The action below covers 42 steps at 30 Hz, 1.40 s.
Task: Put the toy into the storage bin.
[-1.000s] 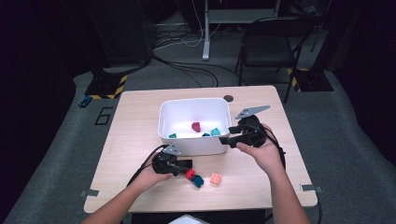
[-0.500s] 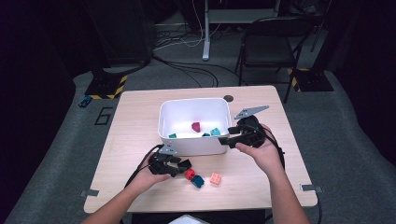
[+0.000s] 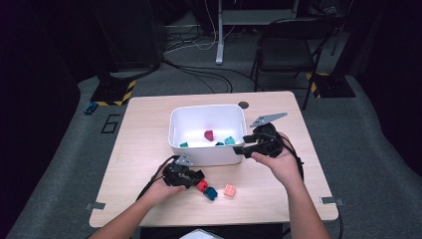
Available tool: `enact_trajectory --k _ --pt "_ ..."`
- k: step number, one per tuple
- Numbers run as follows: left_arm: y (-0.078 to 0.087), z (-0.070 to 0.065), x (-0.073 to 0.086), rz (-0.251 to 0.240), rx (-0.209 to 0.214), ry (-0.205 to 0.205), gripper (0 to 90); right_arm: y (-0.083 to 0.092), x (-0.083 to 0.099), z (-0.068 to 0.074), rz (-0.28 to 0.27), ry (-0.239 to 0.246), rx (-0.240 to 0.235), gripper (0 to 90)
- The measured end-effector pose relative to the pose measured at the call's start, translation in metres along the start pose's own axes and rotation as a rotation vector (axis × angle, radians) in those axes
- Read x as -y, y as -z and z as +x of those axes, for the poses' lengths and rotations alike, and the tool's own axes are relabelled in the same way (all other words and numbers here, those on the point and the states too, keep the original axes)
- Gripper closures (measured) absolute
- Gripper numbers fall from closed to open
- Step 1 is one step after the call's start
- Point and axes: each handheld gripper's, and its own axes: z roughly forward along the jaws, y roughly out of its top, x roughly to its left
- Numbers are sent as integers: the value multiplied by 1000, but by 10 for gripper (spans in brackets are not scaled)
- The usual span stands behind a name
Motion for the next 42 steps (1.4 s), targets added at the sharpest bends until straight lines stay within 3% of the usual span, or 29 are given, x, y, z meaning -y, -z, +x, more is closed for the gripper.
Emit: enact_trajectory --k 16,42 --pt "19 -5 -5 -20 3 12 586 1 0 1 -3 0 1 391" --pt "87 -7 -41 -96 8 32 586 2 0 1 -7 2 3 391"
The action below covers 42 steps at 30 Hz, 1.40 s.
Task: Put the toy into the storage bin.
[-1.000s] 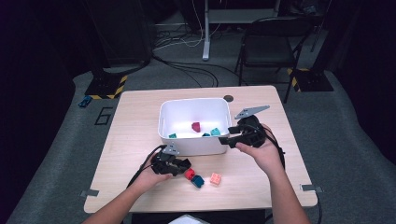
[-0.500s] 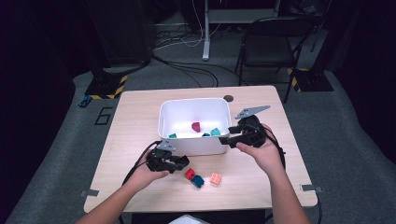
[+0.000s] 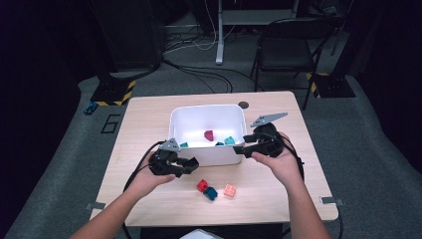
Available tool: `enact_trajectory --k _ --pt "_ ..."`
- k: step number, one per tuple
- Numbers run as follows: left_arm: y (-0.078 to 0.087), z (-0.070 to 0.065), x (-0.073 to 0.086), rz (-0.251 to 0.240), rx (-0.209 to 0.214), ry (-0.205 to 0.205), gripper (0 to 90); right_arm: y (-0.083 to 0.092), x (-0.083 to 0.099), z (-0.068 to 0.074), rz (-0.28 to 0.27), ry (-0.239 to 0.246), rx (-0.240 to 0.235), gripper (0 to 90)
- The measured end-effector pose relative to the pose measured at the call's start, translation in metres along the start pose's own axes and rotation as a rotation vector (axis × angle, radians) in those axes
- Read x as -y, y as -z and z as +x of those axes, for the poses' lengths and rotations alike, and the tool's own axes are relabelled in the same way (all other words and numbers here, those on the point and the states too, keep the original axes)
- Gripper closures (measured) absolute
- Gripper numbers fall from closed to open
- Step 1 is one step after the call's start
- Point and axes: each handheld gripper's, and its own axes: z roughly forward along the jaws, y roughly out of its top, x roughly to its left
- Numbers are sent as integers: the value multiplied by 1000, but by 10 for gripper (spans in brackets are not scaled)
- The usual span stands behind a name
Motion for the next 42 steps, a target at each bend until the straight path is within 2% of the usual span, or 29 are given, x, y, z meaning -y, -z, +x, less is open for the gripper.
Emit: enact_trajectory --k 8,20,29,42 --pt "18 5 -17 -18 11 -7 586 0 0 0 1 -2 0 391" --pt "28 13 -40 -21 0 -13 585 1 0 0 -1 -7 -1 390" --pt "25 23 -58 -42 -7 -2 586 2 1 -1 -3 -7 -1 390" --pt "15 40 -81 -38 -29 7 586 3 1 -2 -8 -7 -1 390"
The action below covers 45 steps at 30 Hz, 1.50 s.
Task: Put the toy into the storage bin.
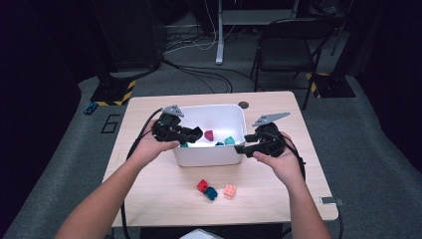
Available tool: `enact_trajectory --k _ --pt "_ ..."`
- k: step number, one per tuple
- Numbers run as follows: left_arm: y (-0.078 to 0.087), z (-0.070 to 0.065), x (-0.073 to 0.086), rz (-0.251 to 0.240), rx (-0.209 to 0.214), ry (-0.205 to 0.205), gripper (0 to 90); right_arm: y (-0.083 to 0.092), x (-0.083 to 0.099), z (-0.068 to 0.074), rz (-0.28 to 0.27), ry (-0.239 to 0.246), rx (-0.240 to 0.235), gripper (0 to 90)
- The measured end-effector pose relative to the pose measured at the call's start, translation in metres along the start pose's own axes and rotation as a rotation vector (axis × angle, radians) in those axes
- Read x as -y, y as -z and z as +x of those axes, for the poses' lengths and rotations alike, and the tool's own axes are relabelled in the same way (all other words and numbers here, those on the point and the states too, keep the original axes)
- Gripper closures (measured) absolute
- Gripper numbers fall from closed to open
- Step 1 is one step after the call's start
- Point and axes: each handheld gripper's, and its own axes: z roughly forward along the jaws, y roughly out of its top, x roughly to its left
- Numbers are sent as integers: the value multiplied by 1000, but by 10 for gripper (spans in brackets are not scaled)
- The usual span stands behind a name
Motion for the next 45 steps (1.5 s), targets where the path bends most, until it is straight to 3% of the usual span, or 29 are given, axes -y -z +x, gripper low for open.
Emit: enact_trajectory --k 22,30,45 --pt "-43 19 -34 8 -22 15 586 1 0 -1 -3 -6 1 390" --pt "-58 25 -37 -8 -20 19 586 2 0 -1 -7 -2 -1 390" --pt "-82 39 -37 12 -28 38 585 0 0 -1 -4 4 -3 390"
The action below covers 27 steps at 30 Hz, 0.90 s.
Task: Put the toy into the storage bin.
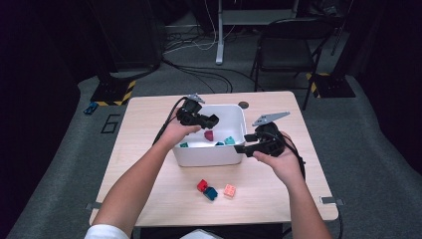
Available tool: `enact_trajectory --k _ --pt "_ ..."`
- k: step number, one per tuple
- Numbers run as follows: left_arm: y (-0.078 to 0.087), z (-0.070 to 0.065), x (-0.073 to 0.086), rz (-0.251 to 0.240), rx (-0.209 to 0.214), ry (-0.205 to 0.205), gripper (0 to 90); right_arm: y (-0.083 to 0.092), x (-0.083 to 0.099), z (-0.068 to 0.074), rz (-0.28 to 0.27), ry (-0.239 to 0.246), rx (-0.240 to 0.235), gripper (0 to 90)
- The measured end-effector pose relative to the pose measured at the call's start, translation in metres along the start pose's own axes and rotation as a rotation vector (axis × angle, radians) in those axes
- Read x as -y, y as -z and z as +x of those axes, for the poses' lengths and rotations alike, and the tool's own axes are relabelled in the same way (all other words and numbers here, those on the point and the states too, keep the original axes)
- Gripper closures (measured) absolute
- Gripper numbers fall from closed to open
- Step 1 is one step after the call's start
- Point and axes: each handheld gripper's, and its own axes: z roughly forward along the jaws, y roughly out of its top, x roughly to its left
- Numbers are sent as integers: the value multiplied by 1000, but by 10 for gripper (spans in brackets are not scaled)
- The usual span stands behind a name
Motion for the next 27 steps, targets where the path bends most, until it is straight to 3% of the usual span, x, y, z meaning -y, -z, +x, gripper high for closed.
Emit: enact_trajectory --k 9,16,22,27 --pt "-22 1 -1 39 -12 -15 585 0 0 0 -3 3 -2 390" --pt "-27 -1 -1 69 -31 -30 551 2 0 0 -7 -2 -3 389" --pt "-13 -7 -3 36 -40 -48 518 1 0 -1 -5 3 0 390" --pt "8 -18 -6 -2 -32 -78 510 1 0 -1 -3 -3 2 389"
